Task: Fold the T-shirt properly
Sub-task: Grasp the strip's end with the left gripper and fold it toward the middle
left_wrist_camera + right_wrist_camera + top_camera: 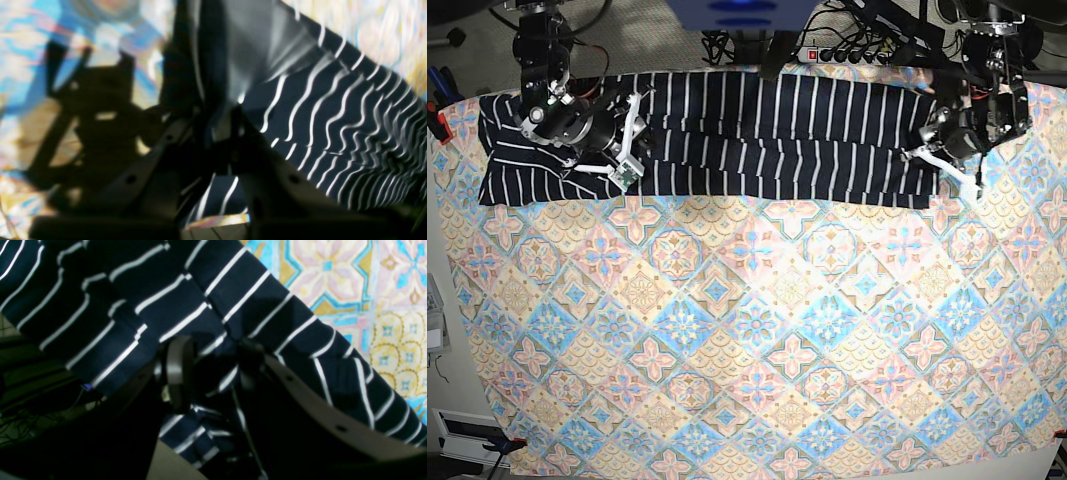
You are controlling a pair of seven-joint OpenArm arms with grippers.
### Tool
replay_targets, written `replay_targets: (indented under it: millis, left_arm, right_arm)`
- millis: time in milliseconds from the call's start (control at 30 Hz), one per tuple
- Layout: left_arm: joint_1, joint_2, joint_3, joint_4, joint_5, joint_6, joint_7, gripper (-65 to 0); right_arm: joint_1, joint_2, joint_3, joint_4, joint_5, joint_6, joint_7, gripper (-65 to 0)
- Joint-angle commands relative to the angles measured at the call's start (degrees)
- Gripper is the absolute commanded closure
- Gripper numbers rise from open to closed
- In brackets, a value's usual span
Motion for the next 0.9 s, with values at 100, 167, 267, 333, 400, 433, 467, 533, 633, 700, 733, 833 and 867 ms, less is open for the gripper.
replay_targets:
  millis: [100, 167, 267, 333, 400, 433, 467, 533, 633, 700, 733, 833, 867]
  left_arm:
    - [0.25, -0.71, -5.11, 0.99, -0.25, -0.13, -0.53, 0.0]
    - [0.25, -0.71, -7.39, 0.99, -0.25, -0.13, -0.44, 0.0]
    - [0.25, -0.98, -9.24, 0.99, -0.25, -0.13, -0.53, 0.0]
    - [0.25, -1.86, -10.21, 0.99, -0.34, -0.13, -0.53, 0.0]
    - [0.25, -1.86, -10.47, 1.16, -0.78, -0.30, -0.27, 0.0]
    - [0.25, -1.86, -10.38, 2.31, -0.78, -1.10, -0.18, 0.0]
    - [0.51, -1.59, -10.29, 3.89, -0.69, -2.41, -0.09, 0.0]
    - [2.01, -0.45, -10.03, 7.40, -0.78, -4.61, -0.09, 0.0]
    - [2.80, 2.80, -7.92, 13.73, -0.52, -6.28, 0.00, 0.0]
    - [3.59, 3.77, -4.76, 16.37, -0.69, -6.63, 0.00, 0.0]
    - [3.68, 4.38, -2.82, 17.60, -0.69, -6.63, 0.00, 0.0]
    - [3.94, 6.23, 1.57, 19.98, -0.78, -6.63, 0.00, 0.0]
    - [4.56, 6.41, 3.42, 20.59, -0.78, -6.63, 0.00, 0.0]
  right_arm:
    - [0.11, 0.66, 0.20, 1.22, 0.38, 0.12, 0.59, -22.4]
    - [0.11, 0.66, 0.20, 1.30, 0.46, 0.12, 0.50, -22.4]
    - [0.11, 0.66, 0.11, 1.39, 0.46, 0.12, 0.41, -22.4]
    - [0.03, 0.66, 0.11, 1.39, 0.46, 0.12, 0.32, -22.4]
    - [-0.68, 0.66, 0.11, 1.39, 0.46, 0.12, 0.41, -22.4]
    - [-1.12, 0.66, 0.11, 1.39, 0.46, 0.12, 0.59, -22.4]
    - [-1.12, 0.66, -0.16, 1.30, 0.55, 0.12, 0.59, -22.4]
    - [-0.85, 0.66, -1.39, 1.13, 0.55, 0.12, 0.68, -22.4]
    - [-0.77, 0.75, -2.00, 0.95, 0.55, 0.12, 0.68, -22.4]
    - [-0.68, 0.75, -1.74, 0.87, 0.46, 0.12, 0.68, -22.4]
    - [-0.68, 0.66, -1.65, 0.87, 0.38, 0.12, 0.68, -22.4]
    - [0.73, 0.66, -1.56, 0.78, 0.29, 0.12, 0.68, -19.3]
    - [0.90, 0.75, -1.21, 0.60, 0.29, 0.12, 0.68, -16.3]
